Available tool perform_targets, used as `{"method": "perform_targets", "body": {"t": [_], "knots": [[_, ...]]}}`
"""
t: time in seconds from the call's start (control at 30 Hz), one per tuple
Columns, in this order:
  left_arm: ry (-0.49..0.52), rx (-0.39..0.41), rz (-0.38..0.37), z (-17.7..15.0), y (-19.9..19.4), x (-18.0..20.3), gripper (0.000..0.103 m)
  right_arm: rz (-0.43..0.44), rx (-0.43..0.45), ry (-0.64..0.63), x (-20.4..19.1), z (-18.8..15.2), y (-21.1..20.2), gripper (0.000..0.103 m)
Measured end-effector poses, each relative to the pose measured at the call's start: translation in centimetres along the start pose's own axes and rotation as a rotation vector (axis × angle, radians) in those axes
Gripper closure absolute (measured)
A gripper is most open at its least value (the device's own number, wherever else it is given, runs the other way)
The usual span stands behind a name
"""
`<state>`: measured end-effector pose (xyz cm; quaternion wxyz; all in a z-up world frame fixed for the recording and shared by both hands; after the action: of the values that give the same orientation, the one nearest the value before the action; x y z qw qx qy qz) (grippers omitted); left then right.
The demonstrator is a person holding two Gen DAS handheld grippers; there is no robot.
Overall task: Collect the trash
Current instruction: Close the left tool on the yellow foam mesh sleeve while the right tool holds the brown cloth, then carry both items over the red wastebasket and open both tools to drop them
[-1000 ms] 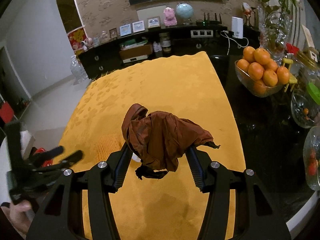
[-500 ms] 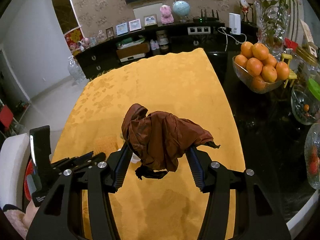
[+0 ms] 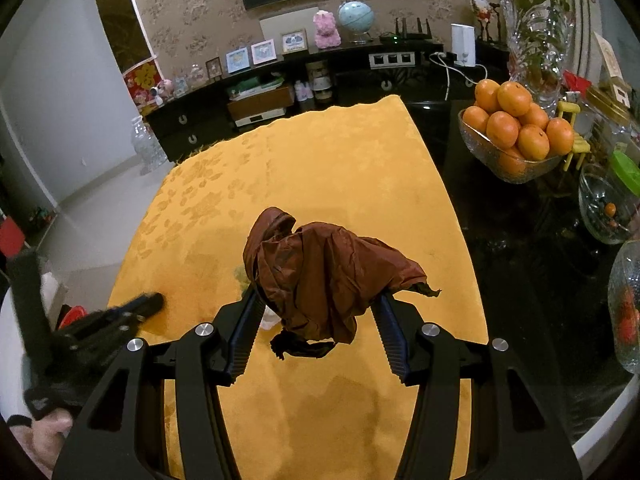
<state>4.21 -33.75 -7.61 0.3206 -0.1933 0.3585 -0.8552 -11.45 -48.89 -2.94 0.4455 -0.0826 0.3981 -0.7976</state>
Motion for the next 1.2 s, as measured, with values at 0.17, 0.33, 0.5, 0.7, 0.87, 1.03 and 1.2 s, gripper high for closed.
{"method": "perform_targets", "body": {"t": [0.17, 0.33, 0.5, 0.7, 0.87, 1.03, 1.2], "knots": [[0.000, 0.070, 0.053, 1.0, -2.6, -1.0, 0.091, 0.000, 0.000, 0.002, 0.0, 0.0, 0.1, 0.051], [-0.032, 0.126, 0.085, 1.8, -5.1, -2.4, 0.091, 0.001, -0.001, 0.000, 0.0, 0.0, 0.1, 0.050], [-0.018, 0.195, 0.138, 2.4, -7.8, -3.1, 0.091, 0.009, 0.003, -0.016, -0.8, 0.2, 0.3, 0.050], [-0.032, 0.230, 0.181, 2.3, -10.0, -4.5, 0.091, 0.034, 0.014, -0.054, -2.7, 0.4, 0.4, 0.050], [-0.061, 0.239, 0.220, 1.8, -11.1, -6.4, 0.091, 0.057, 0.024, -0.094, -5.3, 0.5, 0.4, 0.050], [-0.105, 0.244, 0.255, 1.0, -12.5, -8.7, 0.091, 0.078, 0.030, -0.124, -7.4, 0.4, 0.3, 0.050], [-0.146, 0.243, 0.287, 0.0, -13.8, -11.1, 0.091, 0.105, 0.038, -0.160, -9.8, 0.4, 0.1, 0.050]]}}
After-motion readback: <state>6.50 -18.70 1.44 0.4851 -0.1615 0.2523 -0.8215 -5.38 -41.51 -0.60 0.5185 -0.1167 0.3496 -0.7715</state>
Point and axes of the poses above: each gripper's, at about its wrist camera, not at the fingertips, and y roughly the way its jaws point, x to its right, z to its top, the point moved 1 cm from there along y, roughly the way its jaws point, and after that the axes turned 2 degrees about z, right-handed, at the moved point
